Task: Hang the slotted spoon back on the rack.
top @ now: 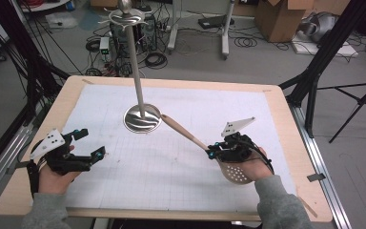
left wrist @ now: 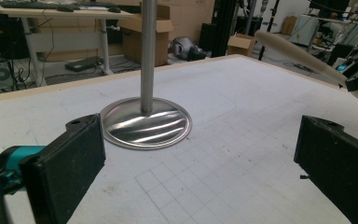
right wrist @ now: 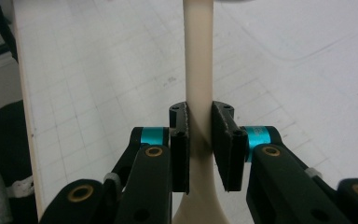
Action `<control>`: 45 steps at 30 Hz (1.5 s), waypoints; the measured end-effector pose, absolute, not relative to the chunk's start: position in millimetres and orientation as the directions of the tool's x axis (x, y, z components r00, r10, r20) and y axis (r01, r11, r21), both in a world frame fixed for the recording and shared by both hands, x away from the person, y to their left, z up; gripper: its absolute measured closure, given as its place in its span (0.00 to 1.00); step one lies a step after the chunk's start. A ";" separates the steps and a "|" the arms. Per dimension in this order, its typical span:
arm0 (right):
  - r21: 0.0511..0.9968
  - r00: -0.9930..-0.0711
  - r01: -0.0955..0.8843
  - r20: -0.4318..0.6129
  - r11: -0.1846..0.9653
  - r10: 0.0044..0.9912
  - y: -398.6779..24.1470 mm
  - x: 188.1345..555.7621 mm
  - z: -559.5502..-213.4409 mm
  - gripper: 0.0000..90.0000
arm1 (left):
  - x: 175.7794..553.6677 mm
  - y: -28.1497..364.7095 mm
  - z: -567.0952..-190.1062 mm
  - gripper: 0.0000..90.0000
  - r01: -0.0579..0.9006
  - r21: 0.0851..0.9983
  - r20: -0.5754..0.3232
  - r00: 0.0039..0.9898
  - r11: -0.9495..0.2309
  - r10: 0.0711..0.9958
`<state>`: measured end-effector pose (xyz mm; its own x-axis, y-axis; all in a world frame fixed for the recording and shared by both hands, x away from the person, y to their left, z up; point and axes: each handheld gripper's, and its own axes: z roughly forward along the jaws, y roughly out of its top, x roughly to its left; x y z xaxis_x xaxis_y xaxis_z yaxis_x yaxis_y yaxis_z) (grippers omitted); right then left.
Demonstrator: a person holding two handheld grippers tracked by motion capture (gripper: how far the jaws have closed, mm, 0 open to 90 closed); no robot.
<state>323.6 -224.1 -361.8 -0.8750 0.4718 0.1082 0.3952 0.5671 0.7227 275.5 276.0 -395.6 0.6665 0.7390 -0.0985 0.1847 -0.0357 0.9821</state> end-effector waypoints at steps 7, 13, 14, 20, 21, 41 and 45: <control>0.771 -0.874 0.372 0.103 0.517 0.476 -230.3 327.3 -343.8 0.87 | 272.3 277.7 -395.3 0.03 0.183 0.983 -0.097 0.663 -0.034 0.742; 0.801 -0.873 0.355 0.098 0.483 0.478 -231.9 330.9 -327.9 0.87 | 269.5 278.8 -395.2 0.03 0.182 0.983 -0.094 0.661 -0.037 0.745; 0.803 -0.872 0.356 0.101 0.479 0.479 -231.6 331.1 -324.9 0.87 | 269.1 278.7 -395.4 0.03 0.182 0.983 -0.095 0.660 -0.036 0.745; 0.834 -0.864 0.328 0.075 0.444 0.497 -230.6 333.0 -308.9 0.87 | 266.0 280.4 -395.2 0.03 0.182 0.983 -0.092 0.655 -0.039 0.750; 0.838 -0.865 0.320 0.068 0.442 0.497 -230.7 333.5 -307.3 0.87 | 265.3 280.8 -395.3 0.03 0.182 0.983 -0.093 0.654 -0.037 0.750; 0.874 -0.882 0.278 0.067 0.398 0.467 -222.8 349.1 -265.8 0.87 | 253.3 290.6 -394.7 0.03 0.180 0.983 -0.096 0.635 -0.026 0.766; 0.881 -0.889 0.263 0.064 0.393 0.453 -218.7 353.4 -259.8 0.87 | 250.7 292.2 -393.7 0.03 0.176 0.984 -0.097 0.632 -0.021 0.769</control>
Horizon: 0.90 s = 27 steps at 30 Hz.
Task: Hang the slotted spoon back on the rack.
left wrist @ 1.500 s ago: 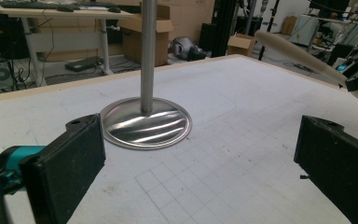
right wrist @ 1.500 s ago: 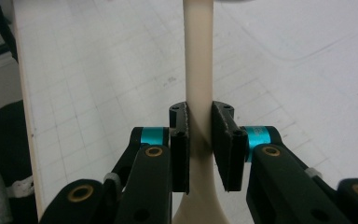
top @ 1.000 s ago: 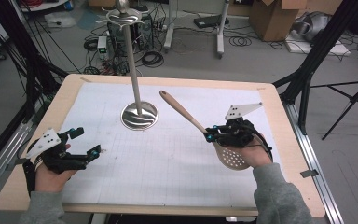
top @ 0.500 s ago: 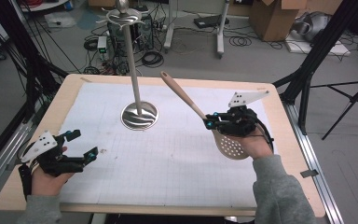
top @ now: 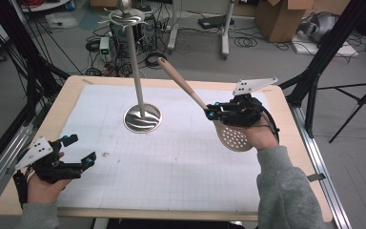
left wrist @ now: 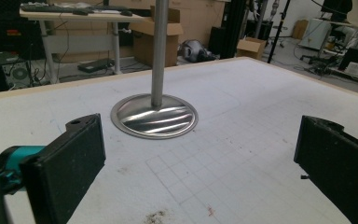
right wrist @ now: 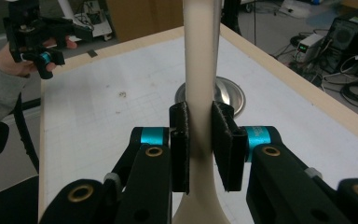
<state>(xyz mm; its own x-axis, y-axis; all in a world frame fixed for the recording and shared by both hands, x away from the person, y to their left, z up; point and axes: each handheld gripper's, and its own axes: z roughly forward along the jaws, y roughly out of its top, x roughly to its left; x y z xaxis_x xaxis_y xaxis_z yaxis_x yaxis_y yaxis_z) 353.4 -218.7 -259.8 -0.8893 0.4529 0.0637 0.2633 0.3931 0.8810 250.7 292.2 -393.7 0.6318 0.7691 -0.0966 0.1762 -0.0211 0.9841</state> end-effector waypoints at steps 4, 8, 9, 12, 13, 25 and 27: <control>0.883 -0.893 0.258 0.063 0.392 0.446 -215.1 358.4 -254.5 0.87 | 248.9 294.5 -394.3 0.03 0.179 0.984 -0.098 0.629 -0.022 0.771; 0.886 -0.895 0.257 0.069 0.386 0.440 -213.0 362.1 -248.8 0.87 | 246.7 296.7 -393.4 0.03 0.175 0.985 -0.101 0.624 -0.012 0.775; 0.887 -0.895 0.257 0.068 0.385 0.441 -213.0 362.8 -247.1 0.87 | 246.2 297.0 -393.3 0.03 0.174 0.985 -0.103 0.624 -0.010 0.775; 0.893 -0.891 0.264 0.080 0.364 0.448 -212.9 366.1 -242.5 0.87 | 245.4 297.6 -393.1 0.03 0.175 0.985 -0.108 0.624 -0.004 0.774; 0.896 -0.891 0.264 0.084 0.358 0.446 -212.7 366.8 -241.2 0.87 | 245.0 297.2 -392.6 0.03 0.172 0.985 -0.108 0.628 -0.003 0.771; 0.906 -0.888 0.263 0.094 0.331 0.449 -213.0 379.6 -230.2 0.87 | 241.5 298.6 -392.9 0.03 0.169 0.986 -0.108 0.627 0.000 0.771; 0.908 -0.887 0.262 0.093 0.327 0.452 -212.4 381.0 -228.0 0.87 | 240.8 299.6 -392.8 0.03 0.169 0.986 -0.109 0.625 0.002 0.773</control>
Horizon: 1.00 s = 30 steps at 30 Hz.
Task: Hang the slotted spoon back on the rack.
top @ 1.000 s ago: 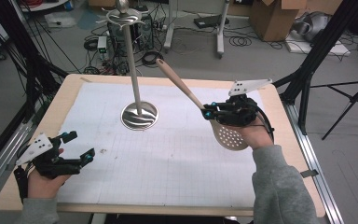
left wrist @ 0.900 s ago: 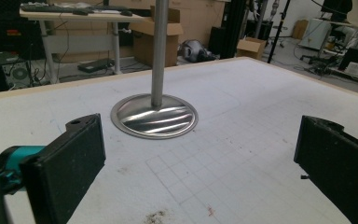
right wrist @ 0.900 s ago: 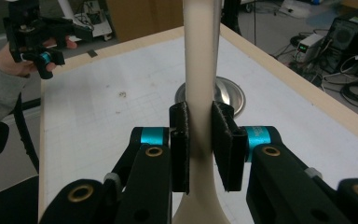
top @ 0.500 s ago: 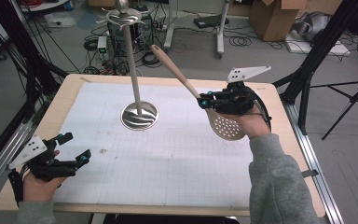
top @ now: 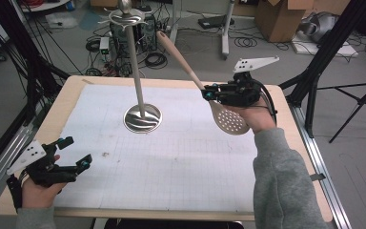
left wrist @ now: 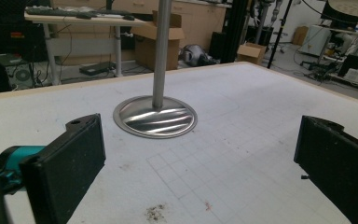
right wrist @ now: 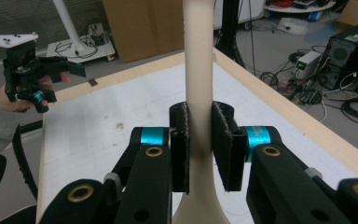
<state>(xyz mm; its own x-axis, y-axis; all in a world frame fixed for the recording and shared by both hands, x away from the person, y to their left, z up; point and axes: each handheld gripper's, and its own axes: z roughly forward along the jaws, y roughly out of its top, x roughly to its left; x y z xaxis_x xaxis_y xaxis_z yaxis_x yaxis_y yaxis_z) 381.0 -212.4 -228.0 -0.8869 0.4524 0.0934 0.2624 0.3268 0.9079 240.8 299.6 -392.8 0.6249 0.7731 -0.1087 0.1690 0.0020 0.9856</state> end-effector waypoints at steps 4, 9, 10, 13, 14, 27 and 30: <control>0.912 -0.888 0.256 0.091 0.320 0.451 -210.1 383.1 -223.9 0.87 | 239.4 301.1 -392.4 0.03 0.167 0.986 -0.113 0.623 0.010 0.774; 0.918 -0.886 0.255 0.096 0.304 0.453 -205.6 385.8 -222.7 0.87 | 238.6 302.2 -392.4 0.03 0.167 0.986 -0.112 0.622 0.009 0.775; 0.920 -0.887 0.254 0.098 0.300 0.451 -204.6 386.6 -222.6 0.87 | 238.4 302.3 -392.4 0.03 0.168 0.986 -0.114 0.622 0.010 0.775; 0.919 -0.887 0.257 0.102 0.298 0.450 -201.2 387.7 -221.6 0.87 | 237.9 304.1 -392.3 0.03 0.170 0.985 -0.115 0.622 0.010 0.775; 0.920 -0.887 0.257 0.103 0.296 0.450 -199.9 388.1 -221.2 0.87 | 237.6 304.6 -392.4 0.03 0.172 0.985 -0.121 0.619 0.016 0.776; 0.920 -0.880 0.262 0.102 0.293 0.464 -186.8 396.0 -218.2 0.87 | 234.2 312.6 -391.7 0.03 0.170 0.985 -0.121 0.609 0.020 0.784; 0.920 -0.881 0.262 0.105 0.291 0.462 -186.0 397.2 -218.7 0.87 | 233.4 314.2 -391.6 0.03 0.169 0.985 -0.123 0.606 0.024 0.786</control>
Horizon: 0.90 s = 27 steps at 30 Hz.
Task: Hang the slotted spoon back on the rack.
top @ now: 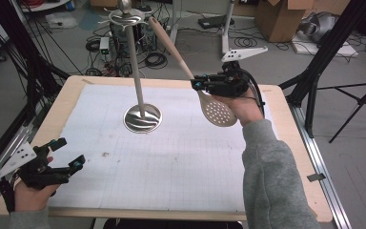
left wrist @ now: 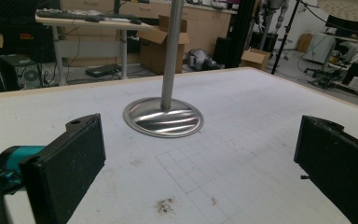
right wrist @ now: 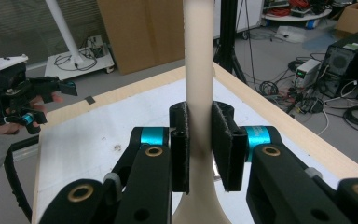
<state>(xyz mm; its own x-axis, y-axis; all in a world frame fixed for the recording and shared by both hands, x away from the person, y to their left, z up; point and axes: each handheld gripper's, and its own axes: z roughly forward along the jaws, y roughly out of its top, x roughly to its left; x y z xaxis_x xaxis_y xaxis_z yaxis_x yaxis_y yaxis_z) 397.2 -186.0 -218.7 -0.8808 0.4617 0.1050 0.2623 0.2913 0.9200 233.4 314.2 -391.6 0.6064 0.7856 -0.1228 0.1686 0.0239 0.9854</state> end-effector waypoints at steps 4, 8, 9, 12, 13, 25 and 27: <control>0.919 -0.884 0.263 0.109 0.293 0.454 -183.7 398.3 -219.5 0.87 | 233.0 314.2 -391.7 0.03 0.169 0.985 -0.126 0.604 0.028 0.787; 0.917 -0.883 0.267 0.110 0.296 0.456 -181.4 399.5 -220.5 0.87 | 232.5 314.3 -391.6 0.03 0.169 0.985 -0.125 0.604 0.027 0.787; 0.917 -0.881 0.269 0.110 0.296 0.459 -181.0 399.7 -220.7 0.87 | 232.5 314.7 -391.6 0.03 0.168 0.985 -0.123 0.604 0.025 0.788; 0.913 -0.881 0.273 0.111 0.302 0.459 -179.1 400.5 -221.5 0.87 | 232.2 315.4 -391.7 0.03 0.167 0.986 -0.124 0.603 0.027 0.788; 0.913 -0.880 0.274 0.112 0.301 0.461 -178.5 400.9 -221.9 0.87 | 232.1 315.4 -391.7 0.03 0.167 0.986 -0.125 0.602 0.029 0.789; 0.905 -0.882 0.284 0.117 0.317 0.456 -169.7 403.8 -226.4 0.87 | 230.9 316.3 -391.3 0.03 0.165 0.986 -0.124 0.600 0.030 0.790; 0.903 -0.882 0.285 0.116 0.321 0.457 -168.2 404.4 -227.1 0.87 | 230.8 316.6 -391.3 0.03 0.164 0.986 -0.124 0.600 0.030 0.790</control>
